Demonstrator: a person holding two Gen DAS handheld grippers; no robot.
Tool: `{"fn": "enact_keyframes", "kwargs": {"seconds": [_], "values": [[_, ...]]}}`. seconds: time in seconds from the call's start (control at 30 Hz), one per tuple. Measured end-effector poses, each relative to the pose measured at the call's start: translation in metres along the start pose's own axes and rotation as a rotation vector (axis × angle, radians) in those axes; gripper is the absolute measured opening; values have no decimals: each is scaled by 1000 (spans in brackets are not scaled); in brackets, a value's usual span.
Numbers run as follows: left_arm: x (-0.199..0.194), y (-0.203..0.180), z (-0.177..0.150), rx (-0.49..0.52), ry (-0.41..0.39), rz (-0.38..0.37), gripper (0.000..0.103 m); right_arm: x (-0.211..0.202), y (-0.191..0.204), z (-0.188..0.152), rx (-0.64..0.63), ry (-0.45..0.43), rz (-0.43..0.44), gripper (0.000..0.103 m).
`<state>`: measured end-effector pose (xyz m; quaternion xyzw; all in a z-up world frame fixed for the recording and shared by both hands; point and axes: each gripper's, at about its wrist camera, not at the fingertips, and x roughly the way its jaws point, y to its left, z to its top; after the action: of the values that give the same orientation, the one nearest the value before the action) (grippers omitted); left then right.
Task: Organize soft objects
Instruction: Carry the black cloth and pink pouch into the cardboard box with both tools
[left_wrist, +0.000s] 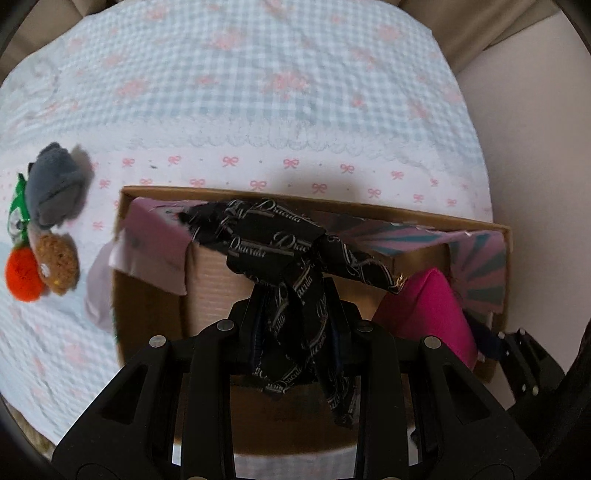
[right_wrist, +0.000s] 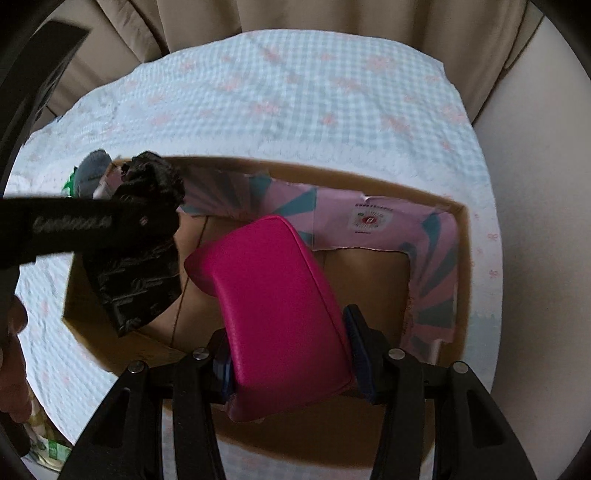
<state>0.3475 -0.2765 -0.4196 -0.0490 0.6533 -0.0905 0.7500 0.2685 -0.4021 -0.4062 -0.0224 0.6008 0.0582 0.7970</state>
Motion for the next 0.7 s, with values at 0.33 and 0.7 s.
{"fn": "enact_keyframes", "kwargs": {"seconds": [0.33, 0.7], "values": [[2, -5, 7, 17, -17, 43, 103, 9, 7, -8, -69, -23, 24, 103], [-27, 8, -1, -5, -51, 10, 103, -12, 10, -11, -50, -65, 27, 103]]}}
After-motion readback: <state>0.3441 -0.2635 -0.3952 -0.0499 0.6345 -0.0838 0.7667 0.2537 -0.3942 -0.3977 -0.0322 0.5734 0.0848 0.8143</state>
